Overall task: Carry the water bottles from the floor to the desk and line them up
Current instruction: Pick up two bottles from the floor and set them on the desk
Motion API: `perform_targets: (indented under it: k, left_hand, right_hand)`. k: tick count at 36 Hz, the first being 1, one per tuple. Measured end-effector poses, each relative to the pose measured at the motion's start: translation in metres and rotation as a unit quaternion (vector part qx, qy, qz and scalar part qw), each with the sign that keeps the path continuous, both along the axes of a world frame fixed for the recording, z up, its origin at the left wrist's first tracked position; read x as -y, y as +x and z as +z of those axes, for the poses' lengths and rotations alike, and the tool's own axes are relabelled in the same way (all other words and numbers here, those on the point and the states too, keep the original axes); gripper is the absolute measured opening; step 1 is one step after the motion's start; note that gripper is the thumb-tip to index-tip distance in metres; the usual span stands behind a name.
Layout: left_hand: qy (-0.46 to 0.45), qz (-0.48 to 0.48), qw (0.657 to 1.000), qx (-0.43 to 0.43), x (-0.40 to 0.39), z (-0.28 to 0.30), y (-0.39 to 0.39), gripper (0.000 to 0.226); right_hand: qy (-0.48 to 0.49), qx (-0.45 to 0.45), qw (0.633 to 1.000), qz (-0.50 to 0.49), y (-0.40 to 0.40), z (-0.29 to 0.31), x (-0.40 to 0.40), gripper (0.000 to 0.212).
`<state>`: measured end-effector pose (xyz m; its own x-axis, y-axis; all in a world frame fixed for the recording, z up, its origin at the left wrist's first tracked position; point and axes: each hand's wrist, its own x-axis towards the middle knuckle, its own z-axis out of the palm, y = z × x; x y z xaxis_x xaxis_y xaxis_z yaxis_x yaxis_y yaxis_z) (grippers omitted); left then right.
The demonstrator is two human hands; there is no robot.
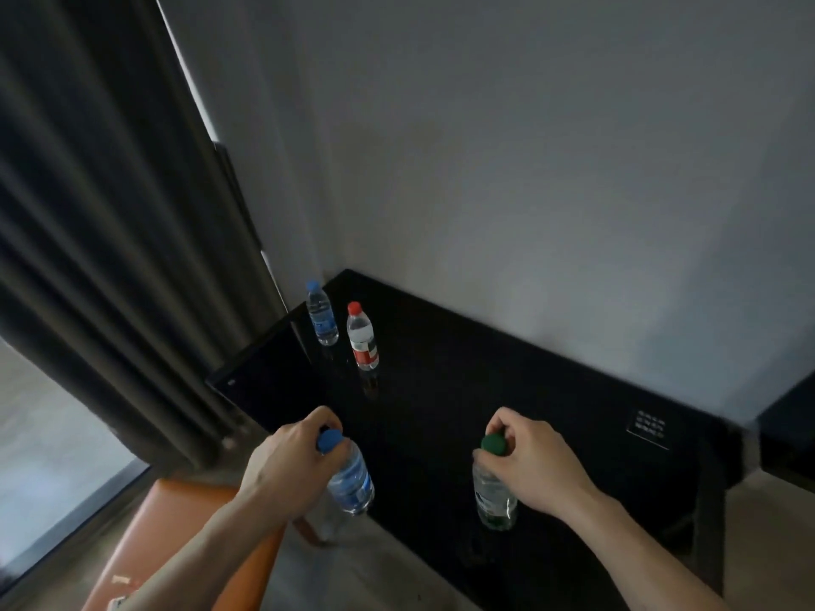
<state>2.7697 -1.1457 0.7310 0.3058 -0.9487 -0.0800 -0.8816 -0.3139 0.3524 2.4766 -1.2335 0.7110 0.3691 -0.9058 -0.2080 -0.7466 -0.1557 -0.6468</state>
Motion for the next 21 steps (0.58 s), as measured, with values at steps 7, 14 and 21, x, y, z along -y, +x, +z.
perform_targets:
  k: [7,14,21]
  left_hand:
    - [0.015,0.000,1.000,0.002,0.065,-0.015,0.046,0.018]
    - [0.058,-0.036,0.998,0.007,0.124,-0.026,0.093,0.014]
    - [0.095,-0.095,0.991,0.000,0.181,-0.049,0.143,0.014]
  right_hand:
    - [0.044,0.021,0.999,-0.020,0.034,-0.010,0.054,0.019]
    - [0.068,0.036,0.995,-0.064,0.081,-0.023,0.098,0.022]
    - [0.080,0.016,0.989,-0.119,0.134,-0.044,0.126,0.022]
